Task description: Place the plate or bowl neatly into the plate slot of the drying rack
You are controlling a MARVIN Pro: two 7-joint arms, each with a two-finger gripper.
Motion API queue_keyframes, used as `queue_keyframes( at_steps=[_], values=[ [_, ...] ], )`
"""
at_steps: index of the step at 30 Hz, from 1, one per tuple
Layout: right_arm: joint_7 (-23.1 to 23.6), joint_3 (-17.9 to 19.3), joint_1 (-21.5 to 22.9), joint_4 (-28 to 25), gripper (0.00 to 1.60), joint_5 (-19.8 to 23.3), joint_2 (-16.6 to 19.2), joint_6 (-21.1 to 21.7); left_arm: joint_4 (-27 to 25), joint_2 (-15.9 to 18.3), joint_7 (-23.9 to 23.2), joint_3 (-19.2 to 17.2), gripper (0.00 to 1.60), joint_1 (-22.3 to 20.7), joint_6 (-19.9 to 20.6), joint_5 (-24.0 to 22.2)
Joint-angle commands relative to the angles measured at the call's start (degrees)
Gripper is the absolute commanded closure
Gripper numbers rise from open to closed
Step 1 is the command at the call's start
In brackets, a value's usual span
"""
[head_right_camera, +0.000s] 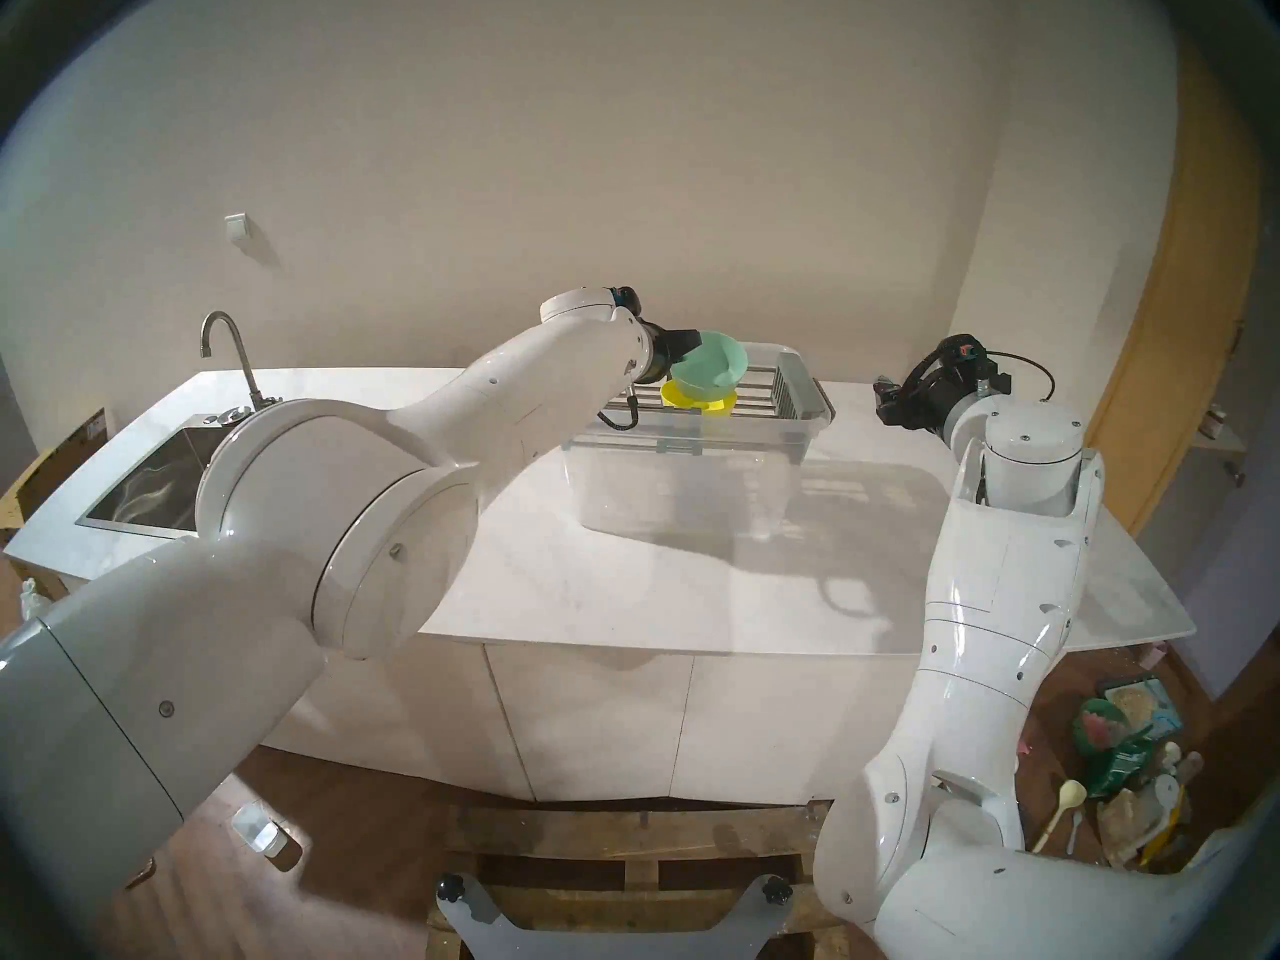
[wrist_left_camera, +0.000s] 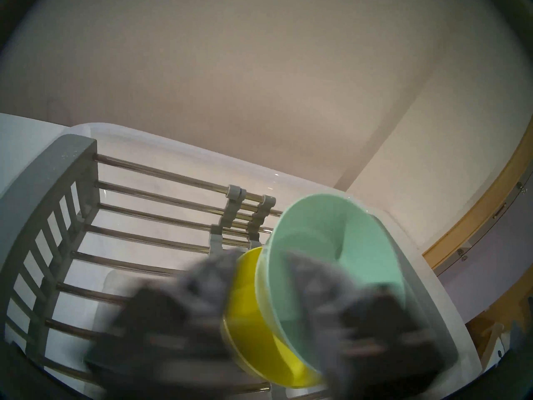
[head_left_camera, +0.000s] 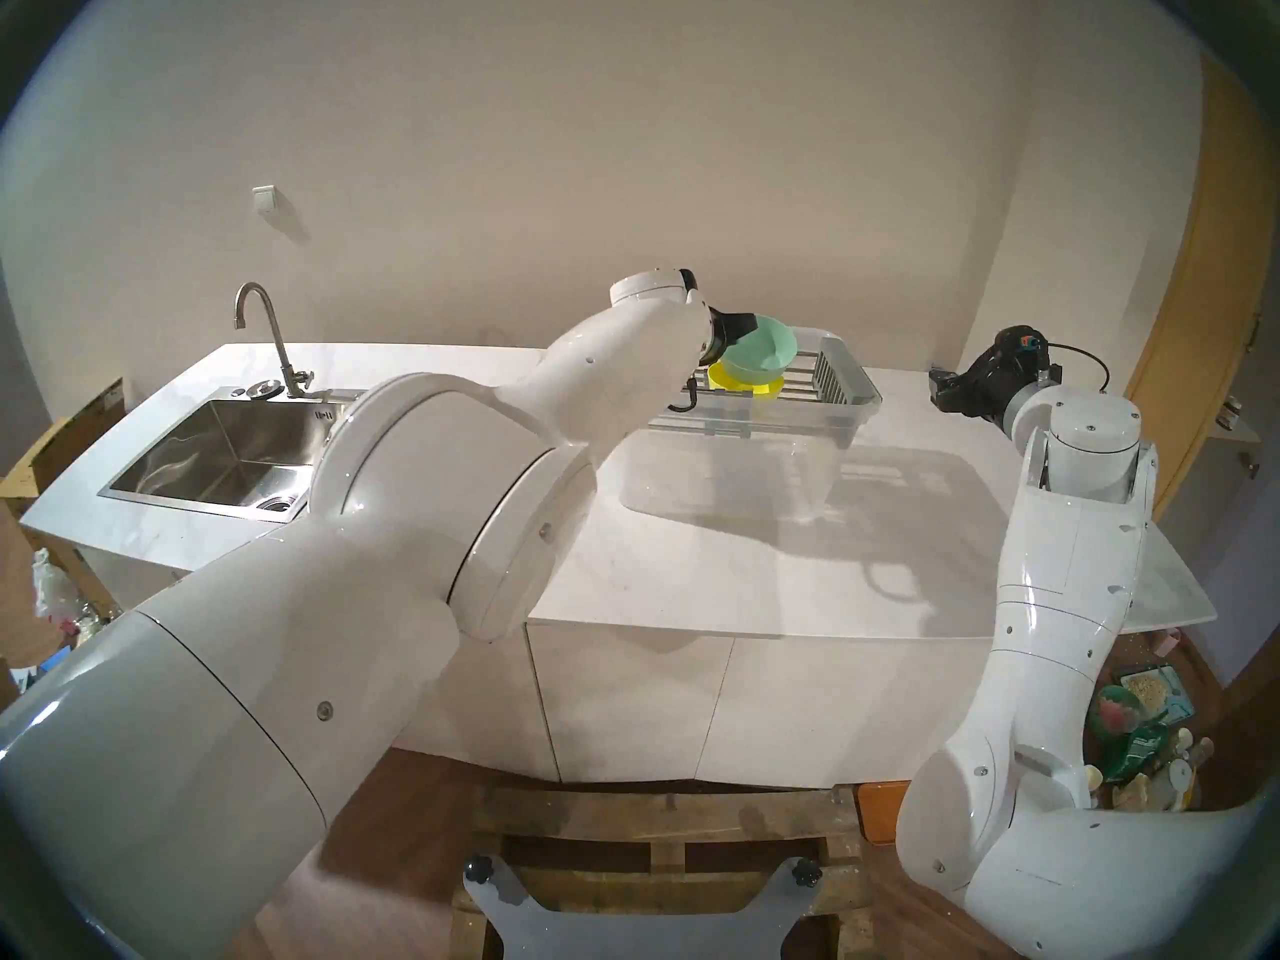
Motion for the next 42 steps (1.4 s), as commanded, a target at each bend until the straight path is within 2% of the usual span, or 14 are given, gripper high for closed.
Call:
queue_keyframes(
  at_steps=[1, 6, 12, 16, 20, 25, 27, 28, 32, 34, 36, 42],
  values=[
    [-0.19, -0.08, 1.13, -1.30, 0.00, 0.39, 0.20, -0.63, -1.80, -0.14, -0.95, -0.07, 0.00, -3.33, 0.69, -0.08],
    [-0.19, -0.09, 1.13, -1.28, 0.00, 0.38, 0.21, -0.60, -3.34, 0.51, -1.37, 0.17, 0.00, -3.79, 1.60, 0.14],
    [-0.15, -0.13, 1.14, -1.20, 0.00, 0.30, 0.26, -0.46, -8.26, 2.55, -1.39, 4.62, 0.00, -3.94, -1.39, 3.30],
    [-0.14, -0.16, 1.14, -1.12, 0.00, 0.24, 0.29, -0.40, -13.16, 5.59, -0.04, 7.61, 0.00, -2.72, -2.98, 4.53],
    [-0.13, -0.18, 1.14, -1.00, 0.00, 0.19, 0.33, -0.36, -20.18, 10.20, 1.32, 10.24, 0.00, -0.23, -3.66, 5.70],
    [-0.12, -0.19, 1.14, -0.88, 0.00, 0.15, 0.36, -0.33, -30.19, 16.64, 3.67, 11.09, 0.00, 4.56, -3.57, 7.03],
    [-0.12, -0.20, 1.16, -0.84, 0.00, 0.15, 0.37, -0.34, -37.25, 20.33, 5.11, 10.91, 0.00, 8.37, -3.47, 7.65],
    [-0.12, -0.20, 1.16, -0.82, 0.00, 0.15, 0.39, -0.34, -37.31, 21.20, 5.52, 10.99, 0.00, 8.78, -3.64, 8.03],
    [-0.12, -0.21, 1.17, -0.76, 0.00, 0.15, 0.41, -0.34, -44.12, 25.59, 8.27, 10.70, 0.00, 13.01, -3.90, 9.37],
    [-0.11, -0.22, 1.18, -0.76, 0.00, 0.16, 0.42, -0.34, -49.40, 28.19, 10.06, 10.31, 0.00, 15.94, -4.06, 10.05],
    [-0.11, -0.22, 1.19, -0.75, 0.00, 0.16, 0.43, -0.34, -49.76, 28.95, 10.66, 10.11, 0.00, 16.55, -4.25, 10.33],
    [-0.12, -0.23, 1.20, -0.78, 0.00, 0.18, 0.44, -0.36, -60.78, 35.69, 15.35, 8.38, 0.00, 24.49, -3.94, 11.82]
  ],
)
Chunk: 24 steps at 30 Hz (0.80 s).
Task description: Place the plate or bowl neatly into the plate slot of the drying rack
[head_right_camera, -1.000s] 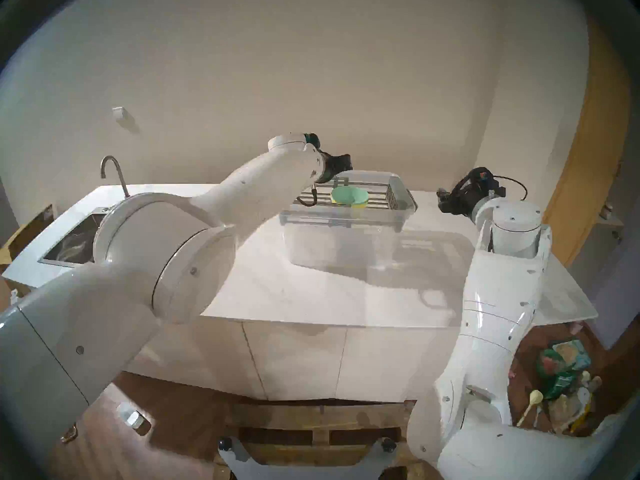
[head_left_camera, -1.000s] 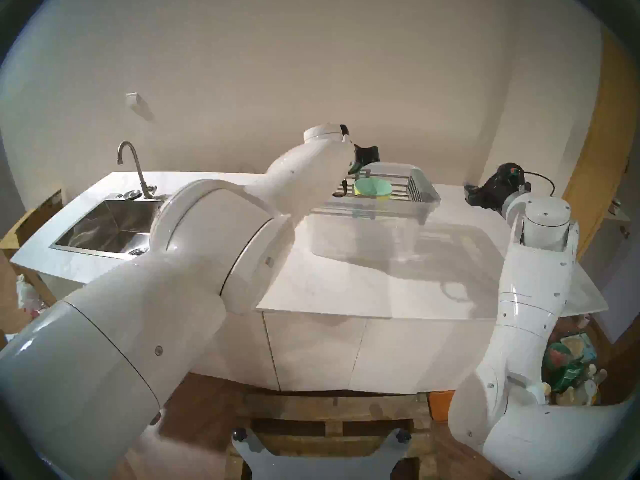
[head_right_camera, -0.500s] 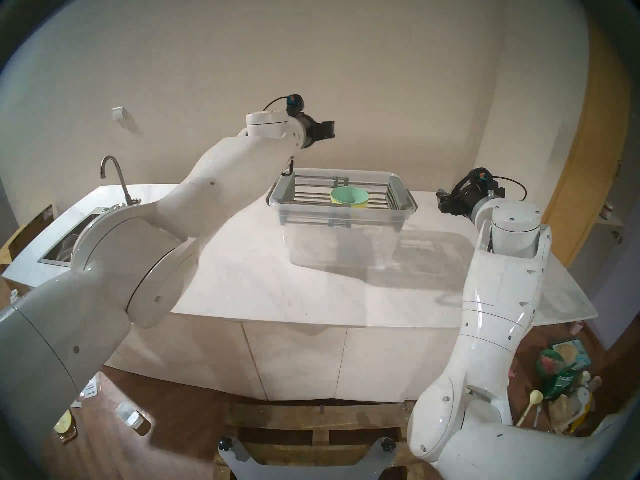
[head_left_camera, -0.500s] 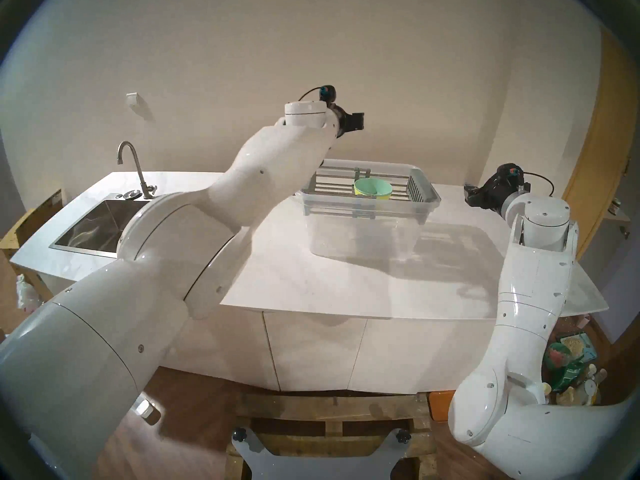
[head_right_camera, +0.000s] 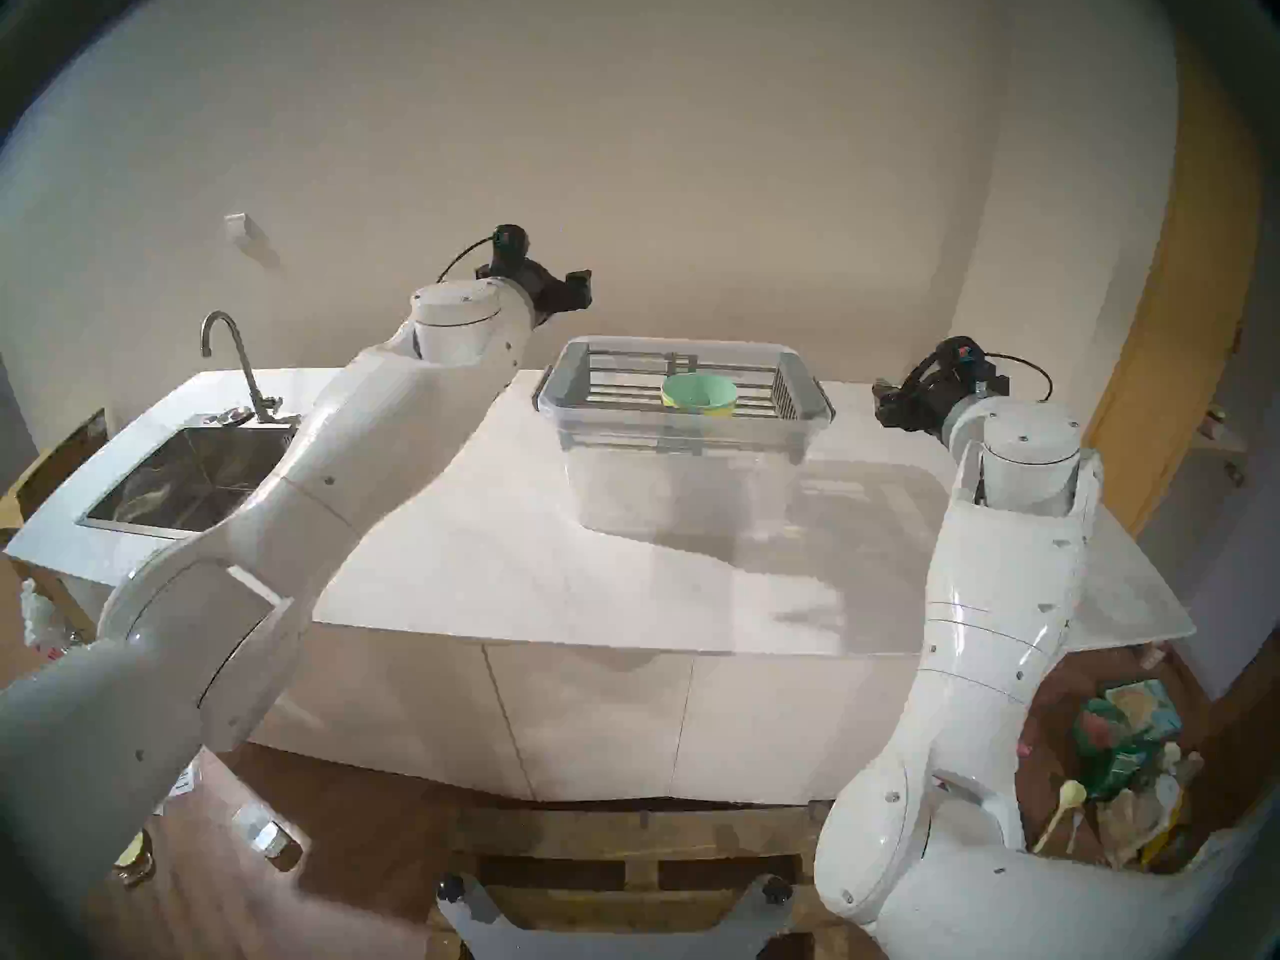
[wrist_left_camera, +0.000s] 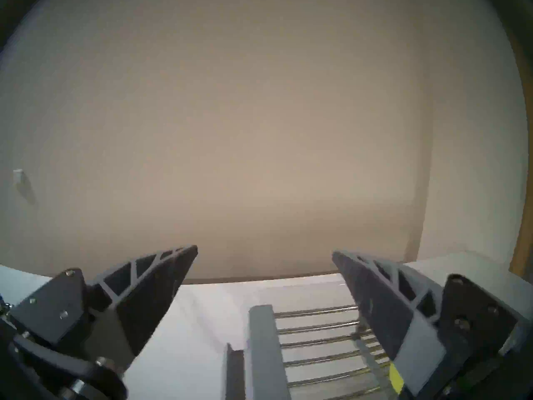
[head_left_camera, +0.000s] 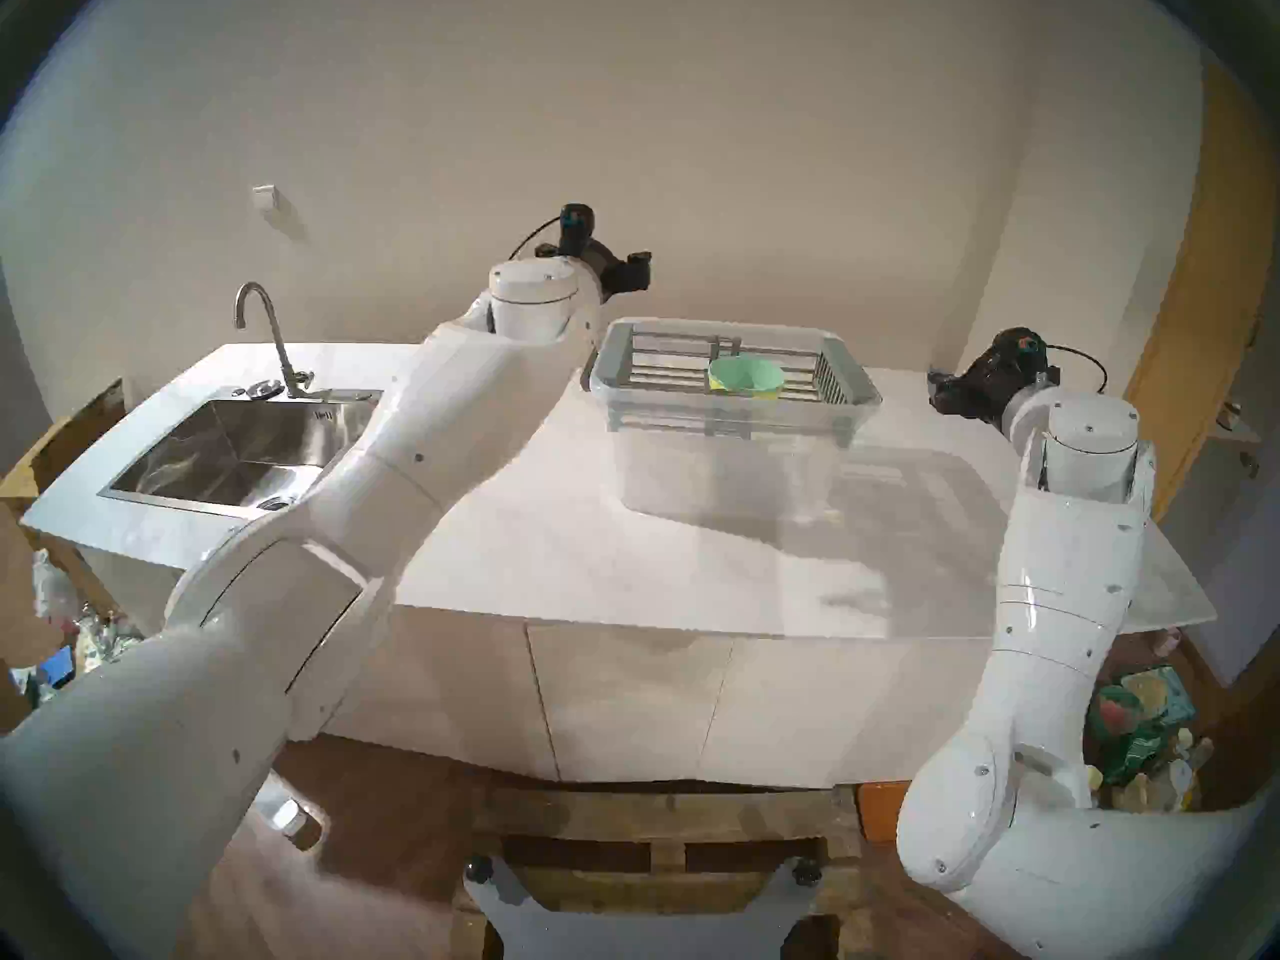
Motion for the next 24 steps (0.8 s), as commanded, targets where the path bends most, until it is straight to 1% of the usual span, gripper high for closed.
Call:
queue_keyframes(
  at_steps=[1, 6, 8, 11, 15, 19, 22, 23, 24],
  values=[
    [-0.14, -0.11, 1.20, -1.29, 0.00, 0.27, 0.29, -0.39, -6.93, 6.45, 3.82, -2.40, 0.00, 4.09, -0.65, 2.01],
    [-0.14, -0.11, 1.21, -1.35, 0.00, 0.30, 0.29, -0.41, -15.94, 11.29, 9.12, -5.59, 0.00, 11.53, 1.02, 2.84],
    [-0.15, -0.10, 1.21, -1.39, 0.00, 0.32, 0.28, -0.43, -19.23, 12.82, 11.88, -6.72, 0.00, 13.34, 2.22, 2.63],
    [-0.16, -0.09, 1.21, -1.46, 0.00, 0.36, 0.26, -0.46, -23.92, 16.07, 16.23, -7.53, 0.00, 16.23, 3.95, 1.32],
    [-0.17, -0.08, 1.20, -1.51, 0.00, 0.40, 0.25, -0.49, -28.99, 20.42, 20.03, -8.19, 0.00, 19.99, 5.37, -0.62],
    [-0.18, -0.08, 1.19, -1.54, 0.00, 0.42, 0.24, -0.51, -32.98, 24.33, 20.12, -9.26, 0.00, 23.91, 6.05, -3.37],
    [-0.19, -0.06, 1.17, -1.61, 0.00, 0.47, 0.21, -0.55, -35.40, 27.47, 19.00, -10.13, 0.00, 27.07, 5.79, -5.17],
    [-0.21, -0.05, 1.17, -1.64, 0.00, 0.49, 0.19, -0.58, -35.78, 28.05, 18.53, -10.42, 0.00, 27.66, 5.77, -5.60],
    [-0.22, -0.04, 1.15, -1.68, 0.00, 0.51, 0.18, -0.61, -36.91, 29.31, 17.65, -11.03, 0.00, 28.98, 5.15, -6.24]
  ],
)
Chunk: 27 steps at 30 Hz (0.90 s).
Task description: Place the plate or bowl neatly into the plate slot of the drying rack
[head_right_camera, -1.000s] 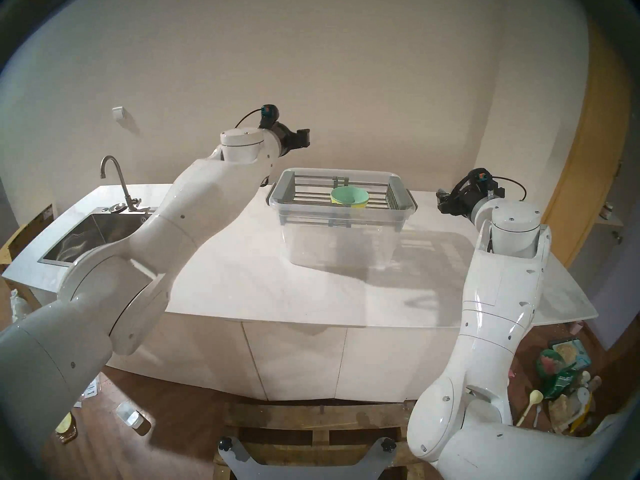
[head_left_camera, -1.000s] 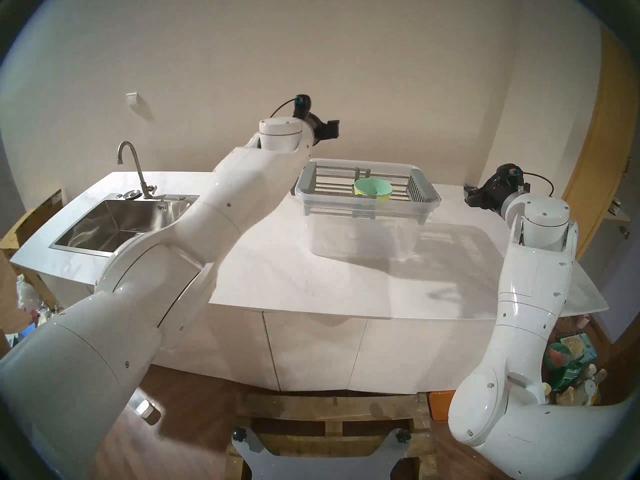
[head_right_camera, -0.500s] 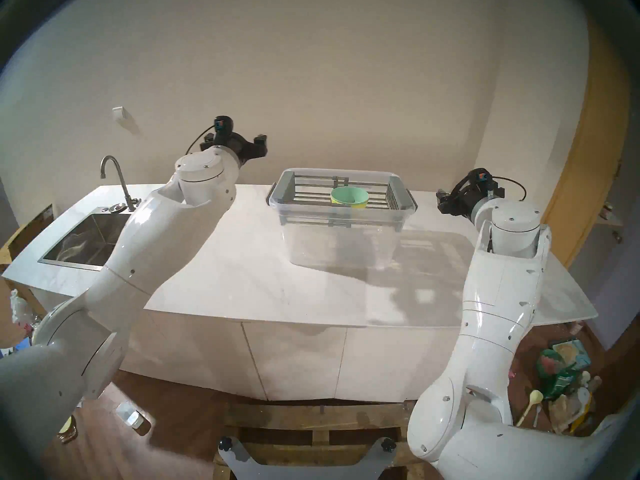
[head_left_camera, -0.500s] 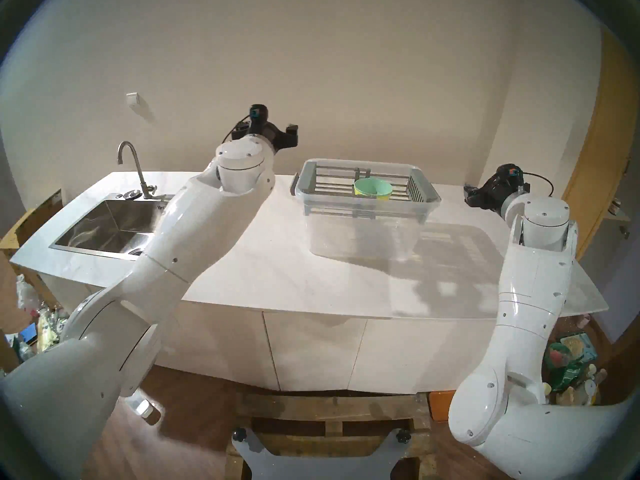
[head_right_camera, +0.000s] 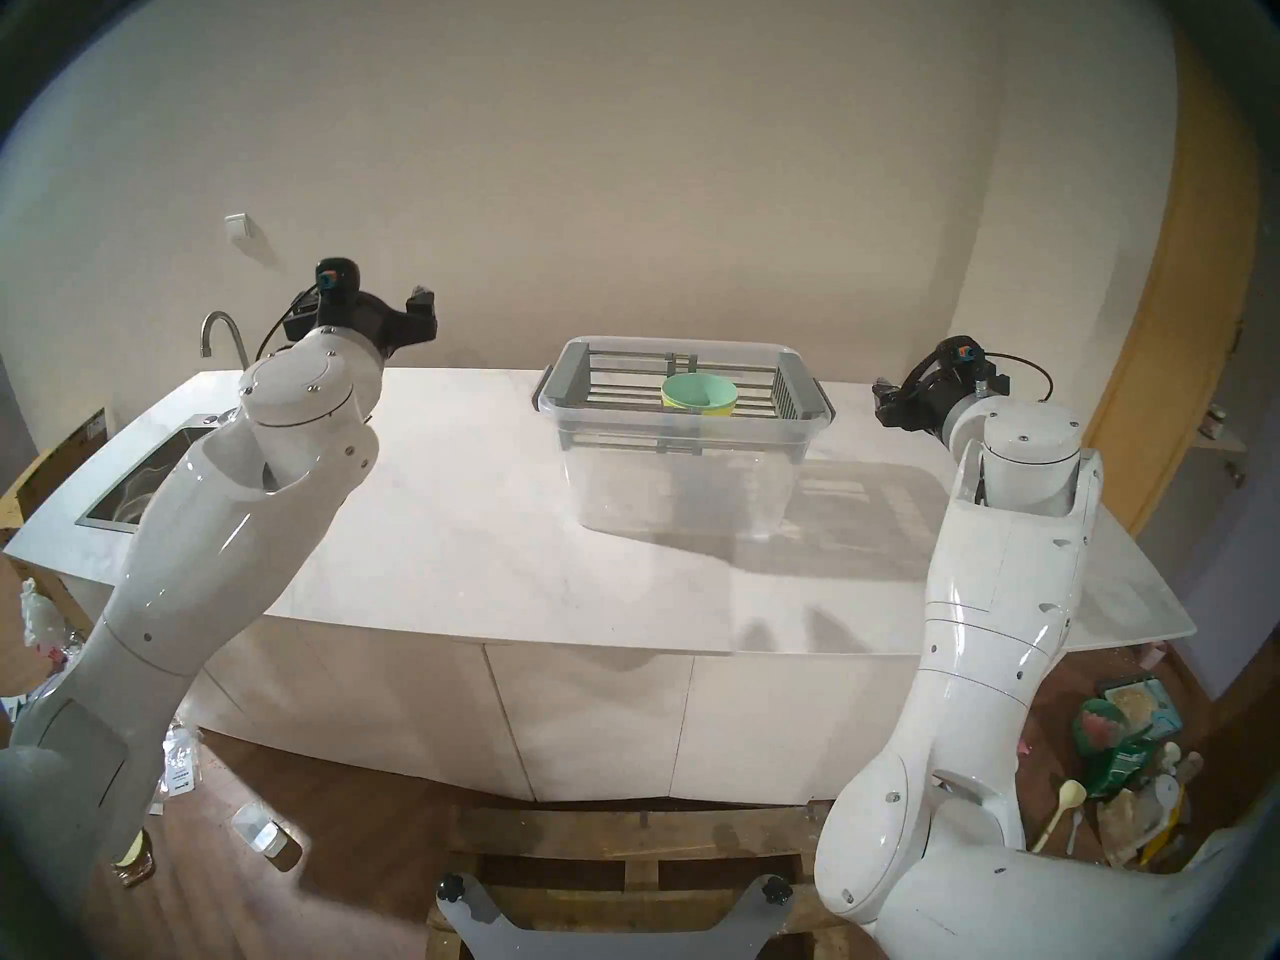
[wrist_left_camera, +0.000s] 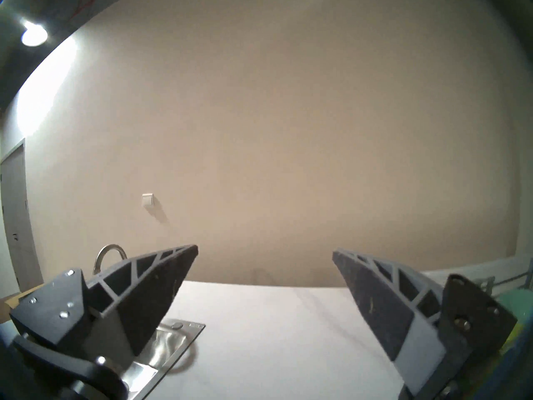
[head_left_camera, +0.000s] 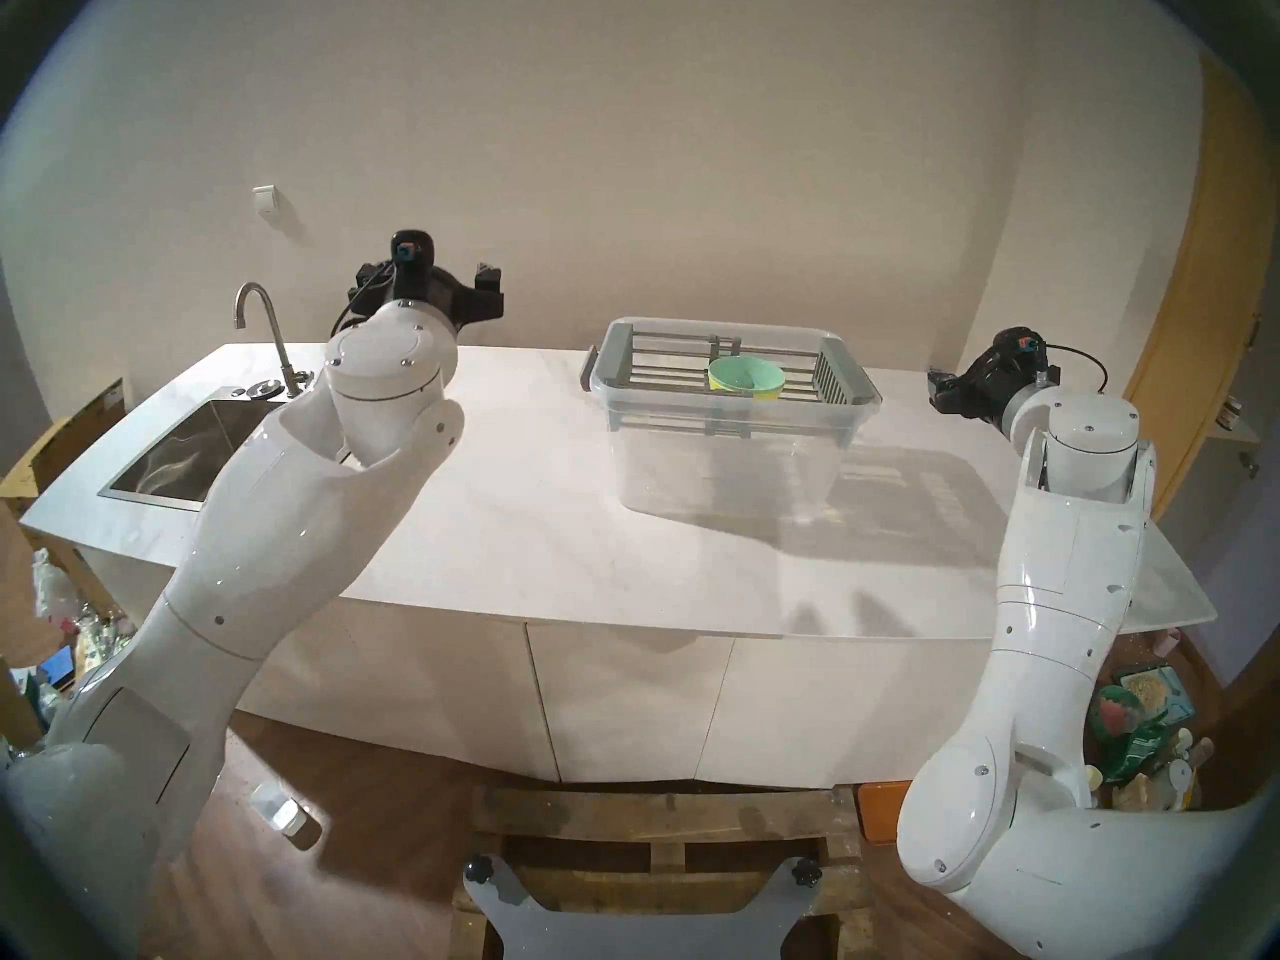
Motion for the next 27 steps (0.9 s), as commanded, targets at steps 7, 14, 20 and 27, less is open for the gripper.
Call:
queue_keyframes(
  at_steps=[7, 14, 20, 27],
  values=[
    [-0.32, 0.01, 1.08, -1.71, 0.00, 0.58, 0.07, -0.75, -3.87, 9.32, -6.50, -4.21, 0.00, 8.58, -3.04, -4.41],
    [-0.31, -0.04, 1.09, -1.67, 0.00, 0.58, 0.13, -0.66, -3.97, 10.16, -6.85, -4.15, 0.00, 8.93, -3.76, -5.09],
    [-0.33, -0.04, 1.07, -1.69, 0.00, 0.61, 0.13, -0.69, -3.92, 10.35, -6.99, -4.06, 0.00, 8.88, -4.10, -5.37],
    [-0.35, -0.04, 1.06, -1.70, 0.00, 0.64, 0.13, -0.70, -3.90, 10.47, -7.02, -3.95, 0.00, 8.82, -4.31, -5.48]
  ],
)
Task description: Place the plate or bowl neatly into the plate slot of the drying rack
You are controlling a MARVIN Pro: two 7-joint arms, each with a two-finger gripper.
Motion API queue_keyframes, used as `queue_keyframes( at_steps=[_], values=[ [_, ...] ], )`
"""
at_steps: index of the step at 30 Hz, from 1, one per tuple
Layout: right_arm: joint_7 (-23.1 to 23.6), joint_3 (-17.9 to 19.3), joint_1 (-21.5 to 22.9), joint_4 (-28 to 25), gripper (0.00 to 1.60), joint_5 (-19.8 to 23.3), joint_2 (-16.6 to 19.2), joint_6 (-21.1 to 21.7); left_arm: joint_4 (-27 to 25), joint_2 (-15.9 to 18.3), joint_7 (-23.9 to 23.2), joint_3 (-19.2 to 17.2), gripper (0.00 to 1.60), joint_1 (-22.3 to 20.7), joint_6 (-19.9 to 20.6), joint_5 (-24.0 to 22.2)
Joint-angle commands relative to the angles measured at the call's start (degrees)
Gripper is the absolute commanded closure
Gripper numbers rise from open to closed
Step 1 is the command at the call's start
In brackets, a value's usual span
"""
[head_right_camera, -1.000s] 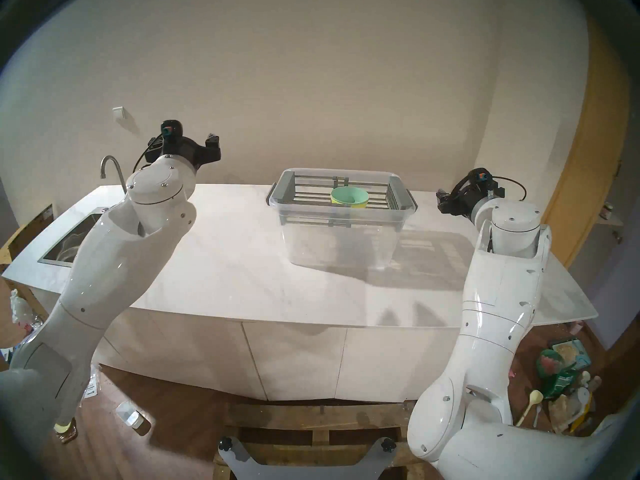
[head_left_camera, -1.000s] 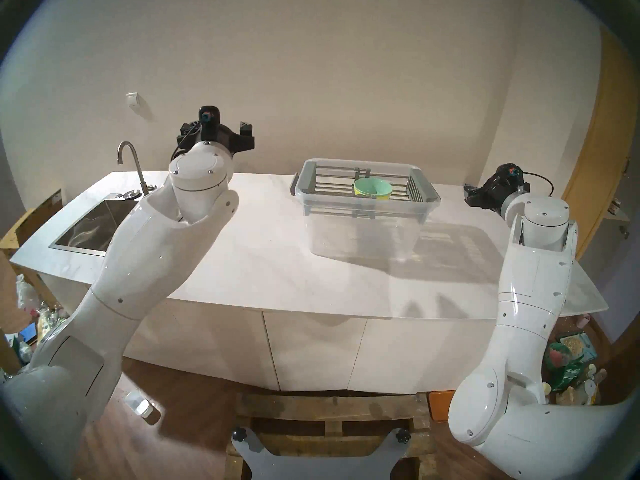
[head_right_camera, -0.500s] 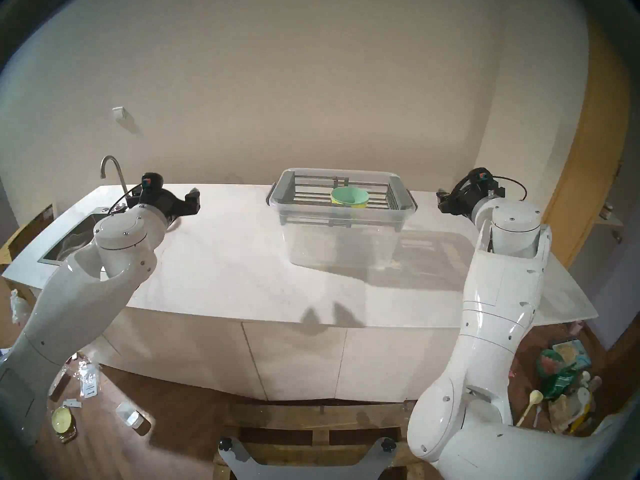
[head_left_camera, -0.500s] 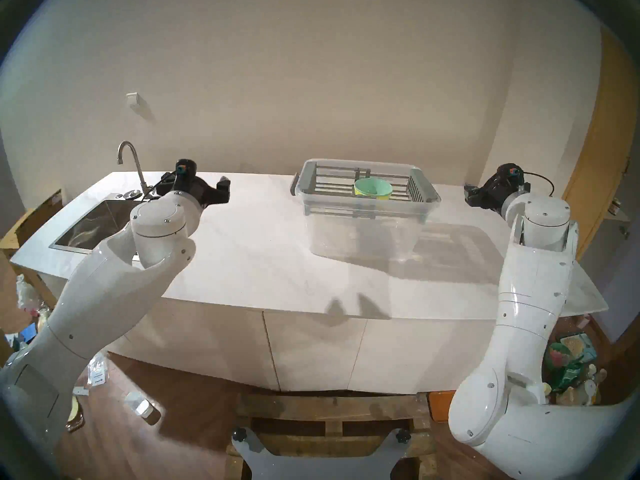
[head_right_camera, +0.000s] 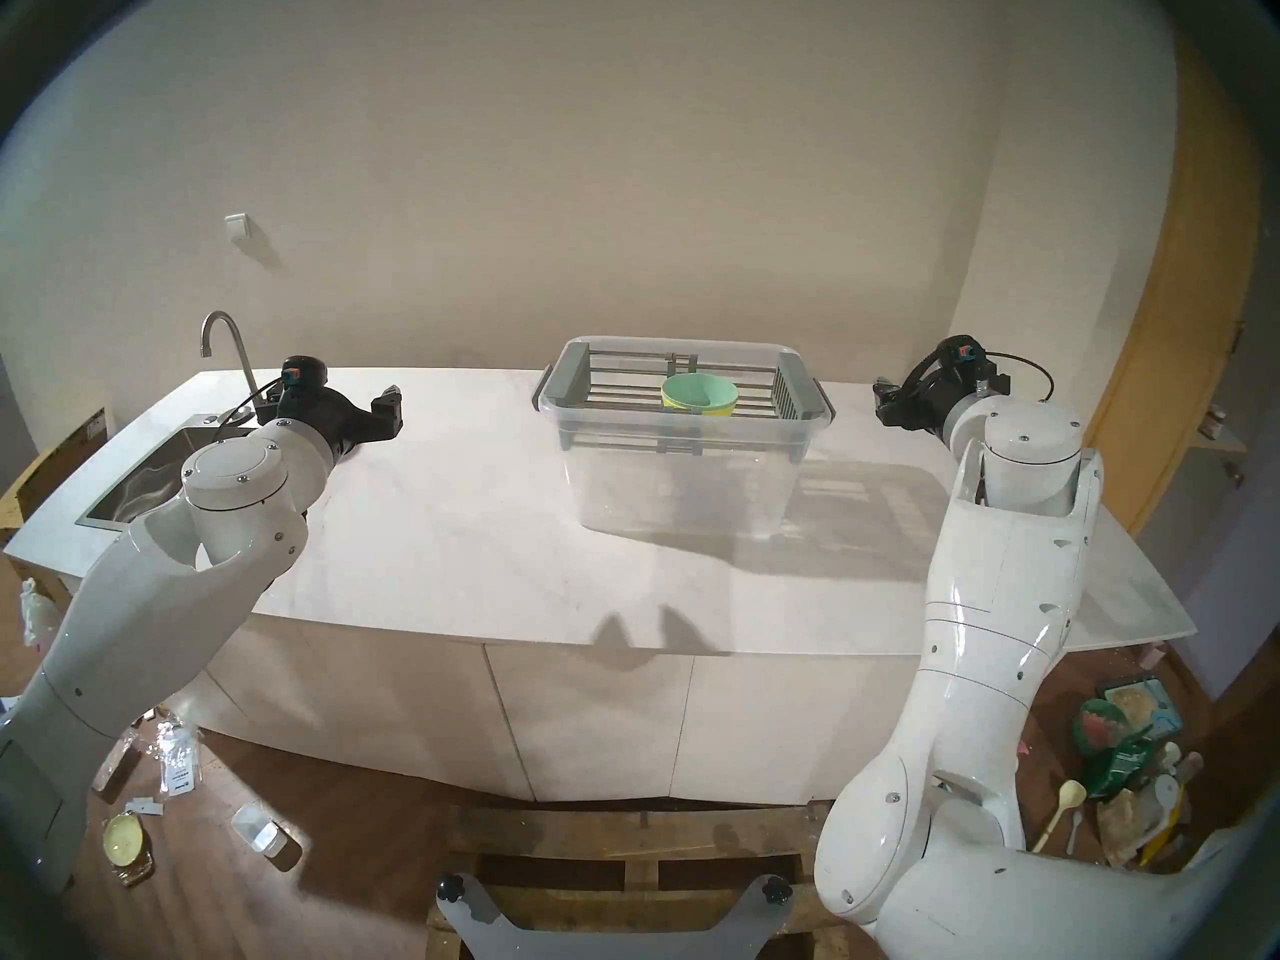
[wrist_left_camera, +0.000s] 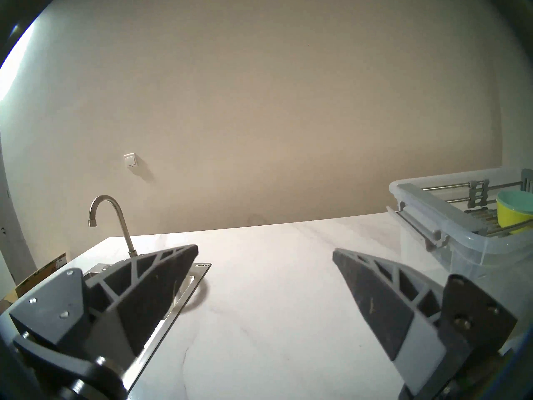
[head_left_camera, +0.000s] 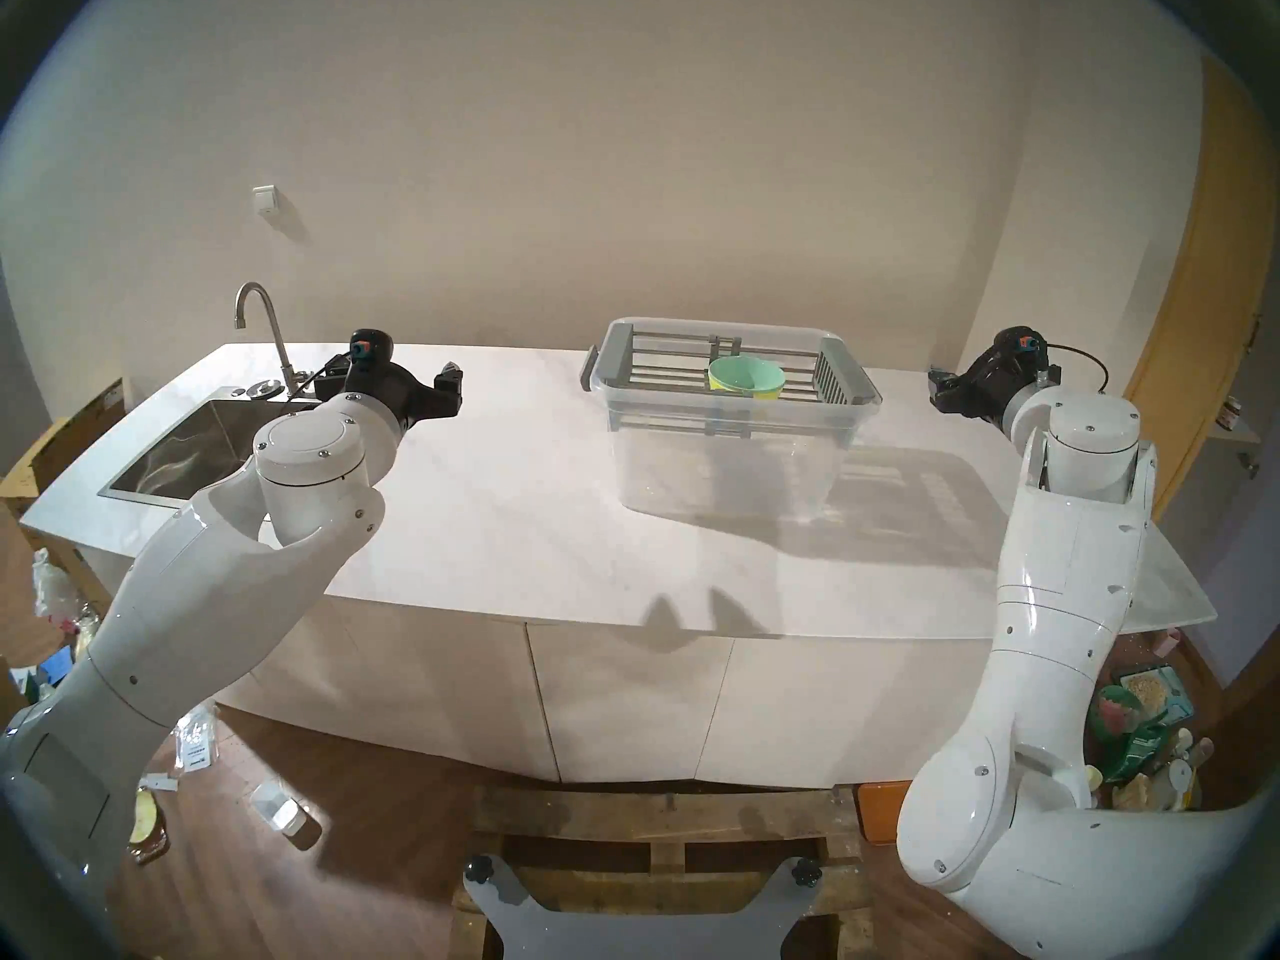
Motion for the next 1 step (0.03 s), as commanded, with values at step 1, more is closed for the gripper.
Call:
queue_keyframes(
  at_steps=[1],
  values=[
    [-0.24, -0.04, 1.10, -1.55, 0.00, 0.45, 0.14, -0.69, -1.27, 0.12, -0.41, -1.05, 0.00, -1.64, -0.98, 0.29]
  ],
)
